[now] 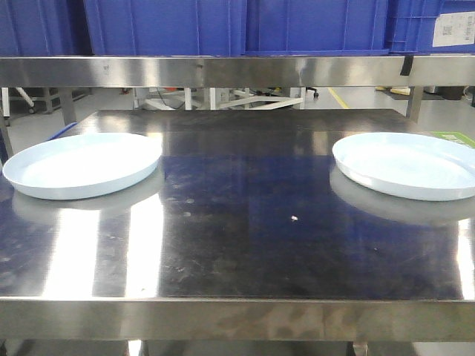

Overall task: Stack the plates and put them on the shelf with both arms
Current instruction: 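Move the left gripper toward the white plate nearest the left arm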

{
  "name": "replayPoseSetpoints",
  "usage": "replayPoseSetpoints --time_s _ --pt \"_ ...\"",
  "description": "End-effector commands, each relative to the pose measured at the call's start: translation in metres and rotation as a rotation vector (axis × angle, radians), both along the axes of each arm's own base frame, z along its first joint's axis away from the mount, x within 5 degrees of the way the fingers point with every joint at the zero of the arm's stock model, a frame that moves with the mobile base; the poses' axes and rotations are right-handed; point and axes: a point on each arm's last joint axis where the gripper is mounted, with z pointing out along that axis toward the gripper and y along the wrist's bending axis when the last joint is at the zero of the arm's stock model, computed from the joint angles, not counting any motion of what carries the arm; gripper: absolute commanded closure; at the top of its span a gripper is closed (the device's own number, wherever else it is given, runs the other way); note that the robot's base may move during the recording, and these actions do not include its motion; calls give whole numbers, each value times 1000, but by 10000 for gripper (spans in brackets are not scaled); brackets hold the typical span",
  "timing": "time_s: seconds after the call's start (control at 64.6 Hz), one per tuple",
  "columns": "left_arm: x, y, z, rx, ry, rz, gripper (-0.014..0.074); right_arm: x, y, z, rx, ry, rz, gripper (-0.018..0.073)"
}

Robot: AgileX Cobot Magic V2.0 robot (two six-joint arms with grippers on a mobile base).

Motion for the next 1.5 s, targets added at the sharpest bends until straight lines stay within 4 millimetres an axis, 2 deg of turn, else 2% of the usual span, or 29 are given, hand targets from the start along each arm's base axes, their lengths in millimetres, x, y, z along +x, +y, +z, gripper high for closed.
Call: replayPoseSetpoints --time_s 0.0,0.201,0.418,0.743,0.975,1.13,1.285,1.486 --pt "-2 0 8 -21 -100 -6 513 -1 -1 9 -5 -102 -8 503" --pt "-3 0 10 -23 -125 -6 513 -1 -1 9 -5 -102 -8 503" --pt "-5 0 21 -40 -155 -7 513 -1 -1 9 -5 -102 -8 503" --pt "-13 1 53 -62 -194 -14 513 -1 -1 9 -5 -102 -8 503" --pt "-10 -1 77 -50 -46 -22 513 -1 -1 9 -5 -102 -8 503" --pt "8 -2 97 -44 48 -22 513 -1 -1 9 -5 -102 -8 503" --pt "41 -6 112 -99 165 -32 513 -1 -1 9 -5 -102 -8 503" --pt "90 -11 118 -149 314 -31 513 -1 -1 9 -5 -102 -8 503"
